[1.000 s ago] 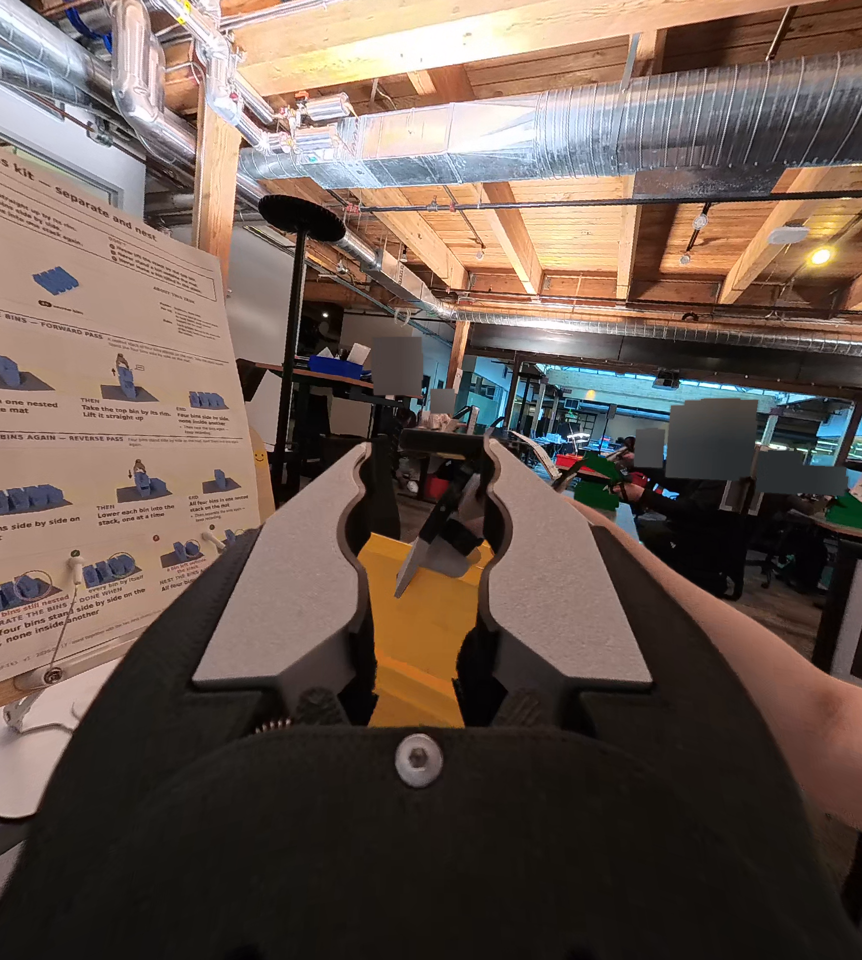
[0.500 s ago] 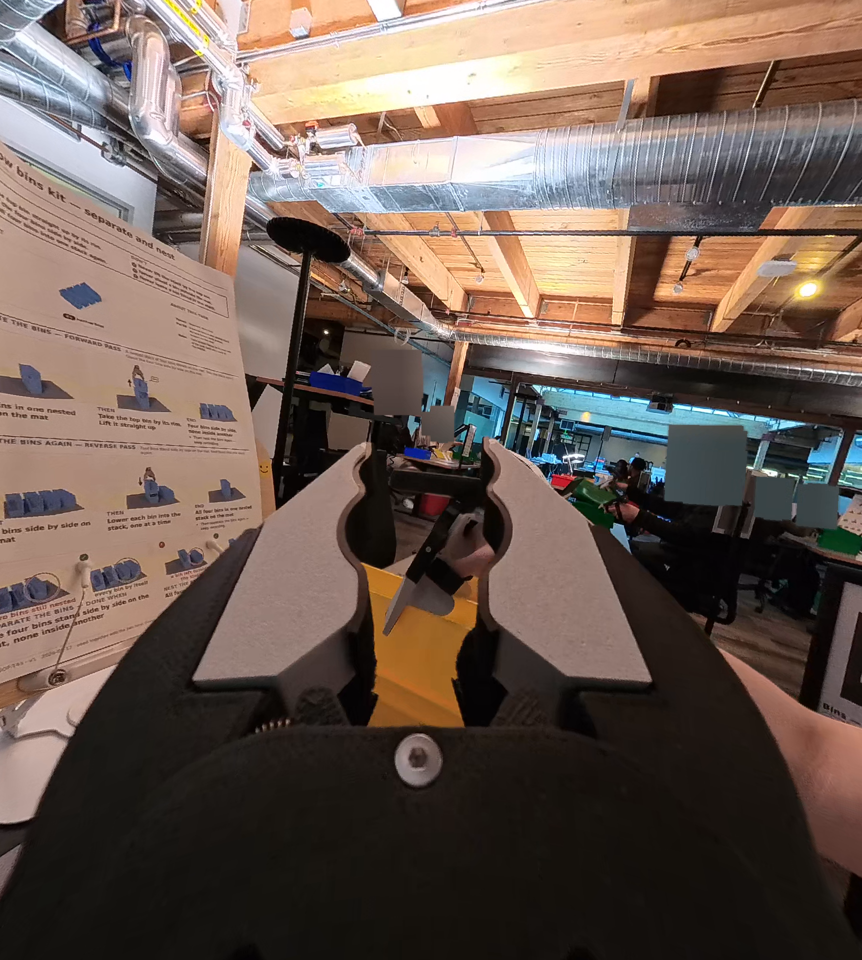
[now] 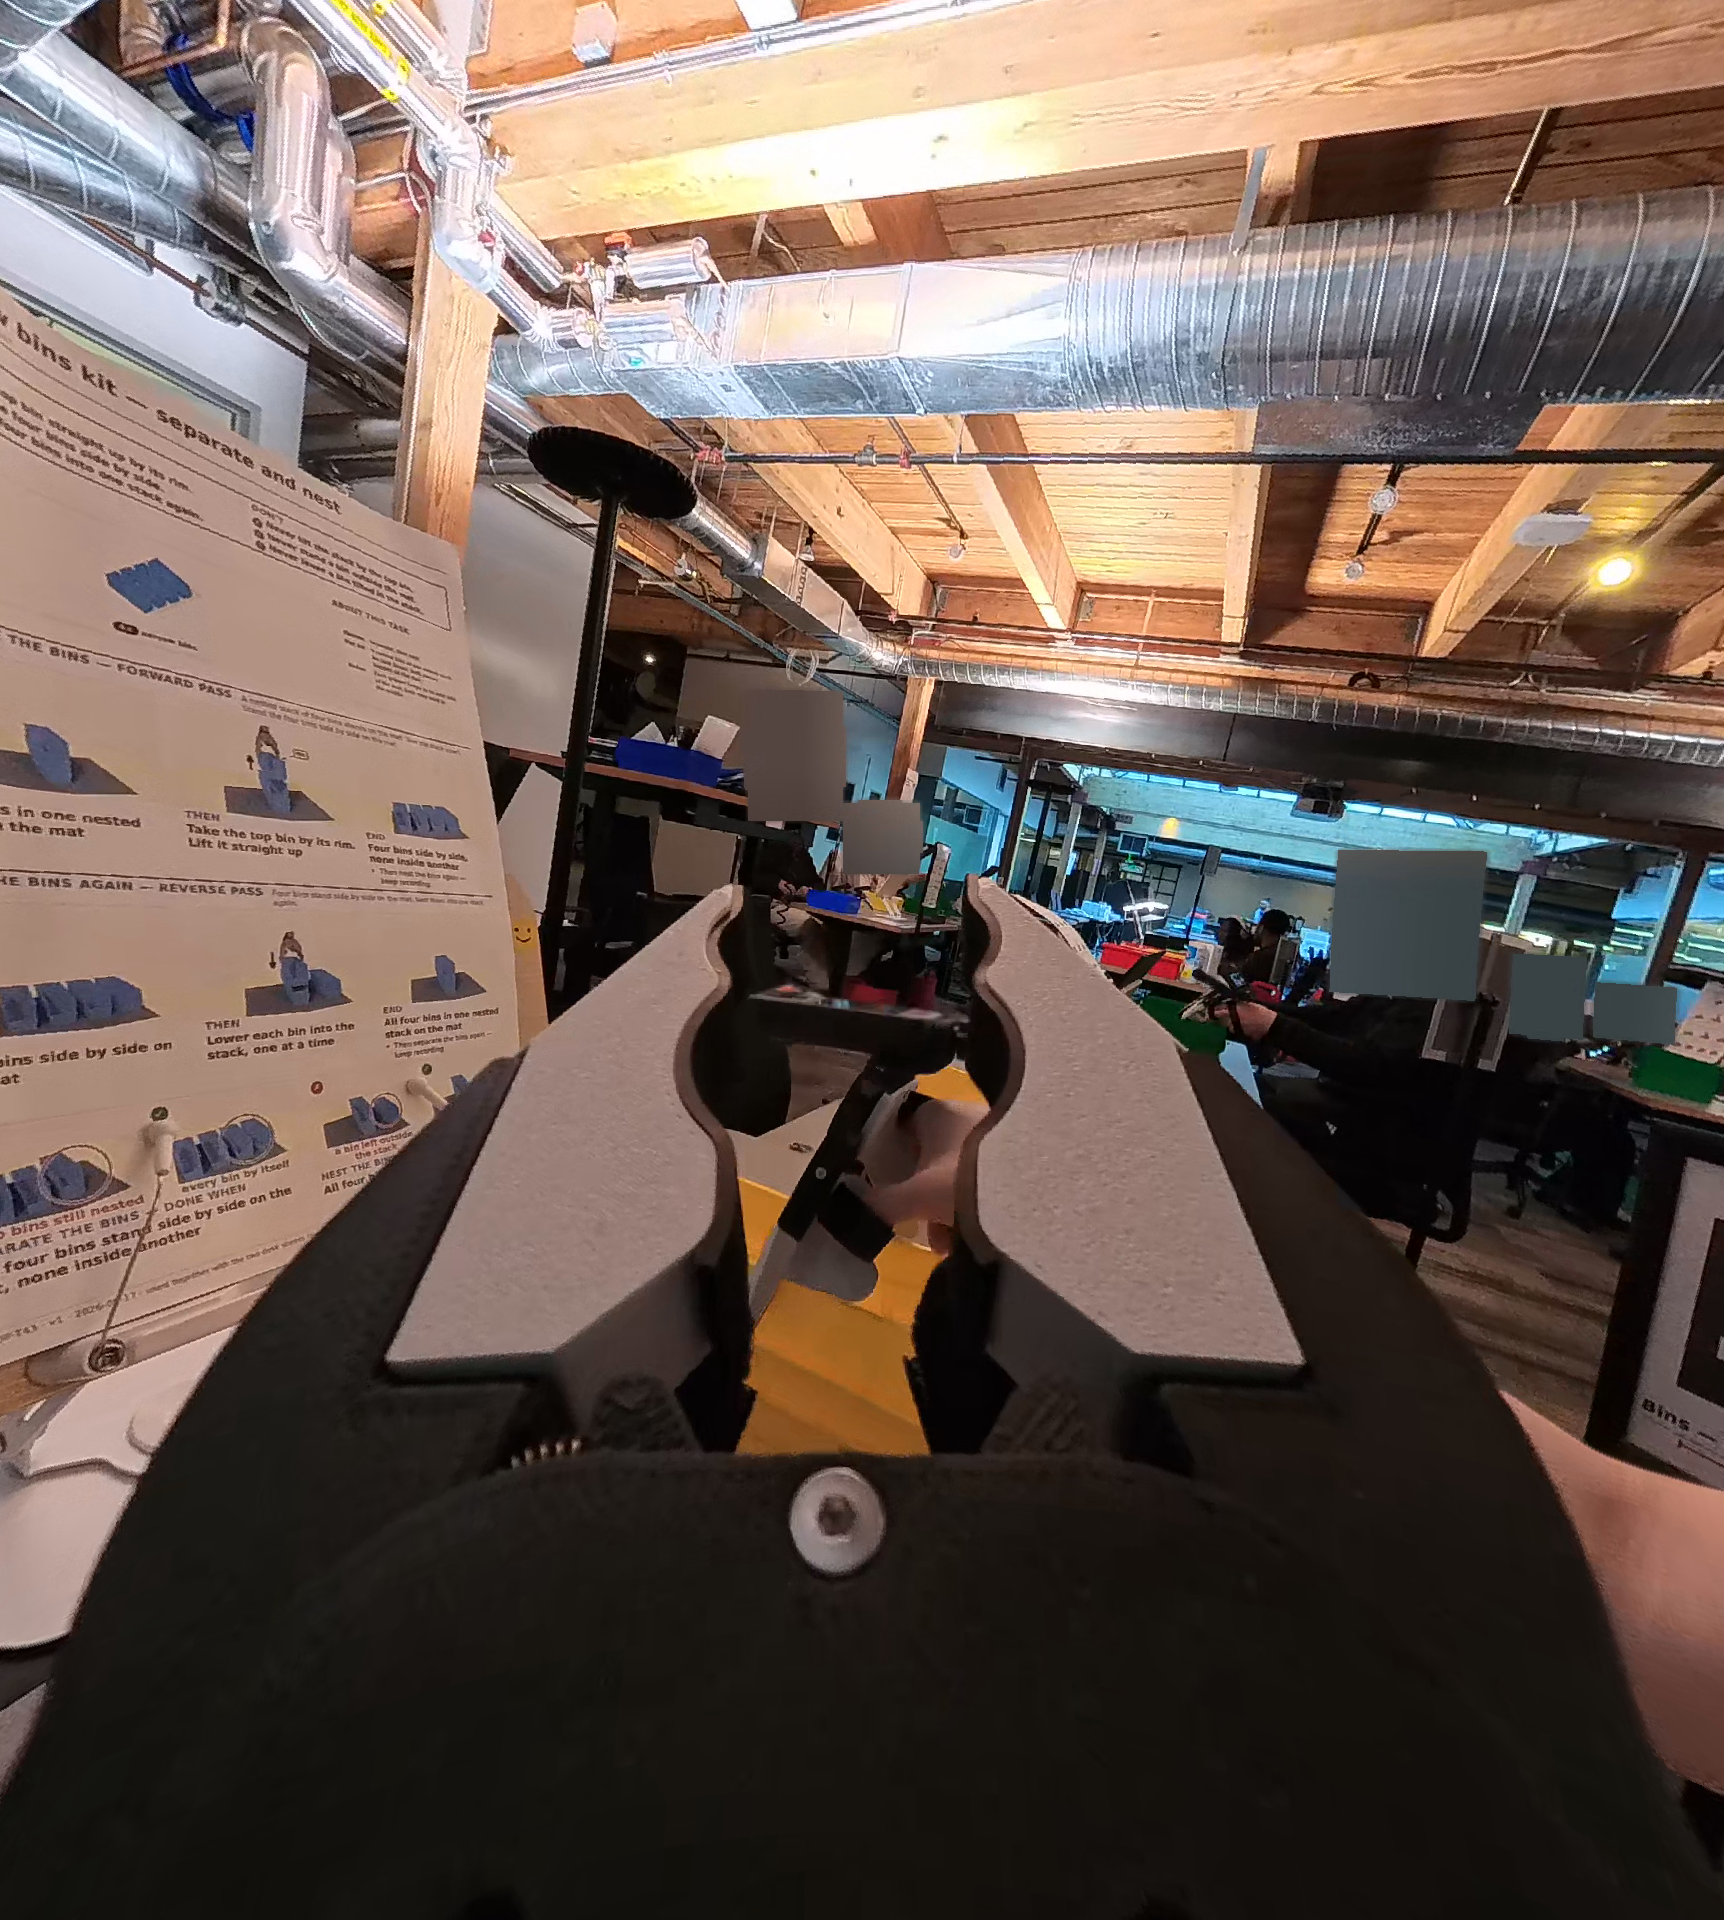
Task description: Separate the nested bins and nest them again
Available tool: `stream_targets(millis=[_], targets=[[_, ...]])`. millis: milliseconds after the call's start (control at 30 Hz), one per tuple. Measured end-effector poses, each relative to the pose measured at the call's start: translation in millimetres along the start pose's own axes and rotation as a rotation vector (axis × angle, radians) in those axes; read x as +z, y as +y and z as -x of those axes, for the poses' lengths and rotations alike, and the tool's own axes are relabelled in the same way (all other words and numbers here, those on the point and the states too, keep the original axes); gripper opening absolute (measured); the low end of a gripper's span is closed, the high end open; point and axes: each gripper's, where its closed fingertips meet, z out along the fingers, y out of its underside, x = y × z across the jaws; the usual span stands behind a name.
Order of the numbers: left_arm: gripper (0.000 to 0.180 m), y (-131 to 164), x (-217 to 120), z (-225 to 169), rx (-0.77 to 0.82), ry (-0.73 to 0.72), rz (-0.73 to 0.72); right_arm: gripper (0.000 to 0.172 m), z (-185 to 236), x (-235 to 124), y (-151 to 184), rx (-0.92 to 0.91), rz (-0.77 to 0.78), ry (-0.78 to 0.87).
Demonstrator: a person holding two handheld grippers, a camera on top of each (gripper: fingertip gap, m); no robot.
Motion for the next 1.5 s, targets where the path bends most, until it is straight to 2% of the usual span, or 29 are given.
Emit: stream_targets(millis=[233,400,533,667,733,833,867,933,967,1033,1100,1167,1300,1367,1433,1500], targets=[[0.038,-1,0,0,-0.005,0.002,-0.003,0.117,-1,8,2,-0.002,-0.019,0.002],[0.038,0,0,0,-0.004,0.002,0.001,0.131,0,11,2,-0.014,-0.028,-0.004],[0.038,0,-1,0,0.004,-0.004,0.005,0.131,0,-4,-9,-0.082,-0.123,0.002],[0.038,1,-1,4,0.003,-0.018,0.008,0.132,1,-59,-34,-0.183,-0.357,-0.030],[0.038,3,1,6,0.005,-0.026,0.016,0.132,-1,-101,-46,-0.230,-0.532,-0.058],[0.039,10,8,4,0.012,-0.031,0.035,0.131,-12,-178,-57,-0.309,-0.873,-0.087],[0.039,14,13,0,0.006,-0.025,0.040,0.129,-18,-200,-54,-0.332,-0.975,-0.081],[0.039,27,29,-17,-0.024,0.023,0.059,0.113,-33,-234,-42,-0.376,-1.124,-0.074],[0.040,34,39,-31,-0.039,0.067,0.070,0.112,-40,-245,-34,-0.392,-1.183,-0.072],[0.045,52,55,-57,-0.059,0.141,0.117,0.112,-57,-258,-19,-0.415,-1.252,-0.059],[0.056,70,65,-75,-0.044,0.151,0.195,0.112,-76,-260,-5,-0.421,-1.263,-0.042],[0.062,86,69,-81,0.032,0.094,0.253,0.112,-94,-262,8,-0.424,-1.274,-0.038],[0.093,122,67,-66,0.232,-0.105,0.437,0.108,-120,-278,30,-0.419,-1.358,-0.050],[0.126,122,57,-41,0.346,-0.262,0.459,0.105,-129,-289,36,-0.415,-1.412,-0.072],[0.134,113,39,-13,0.471,-0.393,0.487,0.102,-136,-300,37,-0.407,-1.466,-0.121],[0.138,106,10,23,0.530,-0.536,0.607,0.101,-141,-307,36,-0.405,-1.508,-0.176]])
